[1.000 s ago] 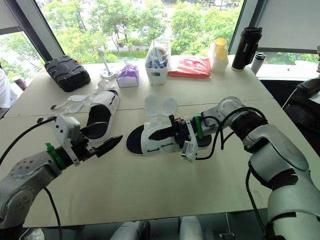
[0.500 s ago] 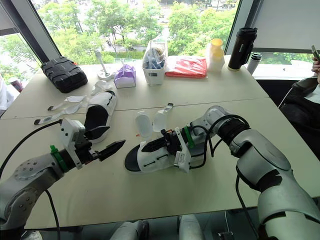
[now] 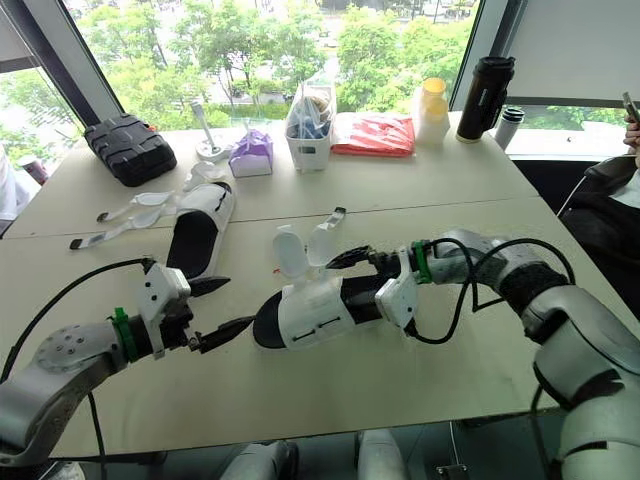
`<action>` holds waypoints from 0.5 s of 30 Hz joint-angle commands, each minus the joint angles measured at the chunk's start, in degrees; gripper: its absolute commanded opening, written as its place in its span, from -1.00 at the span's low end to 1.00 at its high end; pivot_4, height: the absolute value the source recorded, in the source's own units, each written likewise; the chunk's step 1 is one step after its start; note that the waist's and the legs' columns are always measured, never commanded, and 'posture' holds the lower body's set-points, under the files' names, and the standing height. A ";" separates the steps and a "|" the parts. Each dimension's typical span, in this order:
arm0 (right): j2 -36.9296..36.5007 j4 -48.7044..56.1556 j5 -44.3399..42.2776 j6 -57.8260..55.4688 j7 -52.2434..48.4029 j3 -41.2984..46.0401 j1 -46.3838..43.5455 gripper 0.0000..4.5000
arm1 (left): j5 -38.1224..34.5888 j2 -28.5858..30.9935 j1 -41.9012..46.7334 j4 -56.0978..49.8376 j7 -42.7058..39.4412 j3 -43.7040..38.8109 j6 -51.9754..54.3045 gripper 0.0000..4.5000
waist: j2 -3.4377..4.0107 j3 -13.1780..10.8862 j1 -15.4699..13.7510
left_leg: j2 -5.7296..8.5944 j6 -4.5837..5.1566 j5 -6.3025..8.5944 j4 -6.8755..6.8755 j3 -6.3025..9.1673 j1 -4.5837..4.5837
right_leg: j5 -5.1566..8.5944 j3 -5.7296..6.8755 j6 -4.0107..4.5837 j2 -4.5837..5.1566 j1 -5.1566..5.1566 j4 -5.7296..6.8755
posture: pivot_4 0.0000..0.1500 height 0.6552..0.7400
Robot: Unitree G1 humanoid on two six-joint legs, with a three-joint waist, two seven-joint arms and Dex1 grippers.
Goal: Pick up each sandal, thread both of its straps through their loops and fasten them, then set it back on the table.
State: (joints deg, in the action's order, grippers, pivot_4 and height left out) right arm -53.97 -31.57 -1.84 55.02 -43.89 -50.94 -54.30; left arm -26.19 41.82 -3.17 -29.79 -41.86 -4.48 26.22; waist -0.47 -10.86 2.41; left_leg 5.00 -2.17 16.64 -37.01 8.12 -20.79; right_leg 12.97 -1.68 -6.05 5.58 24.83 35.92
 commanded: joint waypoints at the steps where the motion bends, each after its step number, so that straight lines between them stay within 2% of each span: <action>1: -1.60 9.79 -14.13 -17.76 -13.22 7.56 1.42 0.98 | 4.60 0.70 -0.26 2.20 -4.32 3.66 -7.45 1.00 | 0.02 -0.01 0.17 | -0.03 0.07 0.04 0.03 -0.03 0.23 | 0.01 -0.02 0.00 0.00 -0.16 -0.01 | 1.00 1.00; 4: -1.25 14.68 -21.02 -34.23 -18.26 14.30 3.44 1.00 | 6.52 -0.86 0.96 5.42 -6.08 6.22 -11.61 0.40 | 0.03 -0.02 -0.11 | -0.08 0.14 0.08 0.01 -0.08 0.41 | 0.05 -0.01 0.06 -0.03 -0.30 0.01 | 1.00 1.00; 10: 3.16 17.38 -23.67 -53.94 -18.37 25.94 5.25 1.00 | 10.01 -4.01 4.20 11.72 -8.31 11.39 -15.38 -0.94 | 0.00 -0.01 -1.65 | -0.05 0.12 0.08 -0.06 -0.07 0.36 | -0.03 0.03 -0.07 0.01 -0.31 -0.02 | 1.00 1.00; 15: 8.26 18.91 -28.74 -72.98 -16.38 33.84 5.80 1.00 | 12.27 -7.84 8.17 17.10 -8.00 14.09 -17.04 -0.97 | 0.00 -0.01 -1.96 | -0.03 0.11 0.09 -0.05 -0.04 0.27 | -0.06 0.06 -0.12 0.03 -0.26 -0.07 | 1.00 1.00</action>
State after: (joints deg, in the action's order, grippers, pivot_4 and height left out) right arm -45.90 -14.40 -27.64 -12.54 -61.02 -20.80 -47.98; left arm -14.62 34.21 4.39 -13.33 -49.91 8.92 10.18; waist -0.47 -10.86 0.45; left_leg 4.97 -2.06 16.73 -37.07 8.09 -20.53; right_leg 12.89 -1.62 -6.21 5.62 24.57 35.84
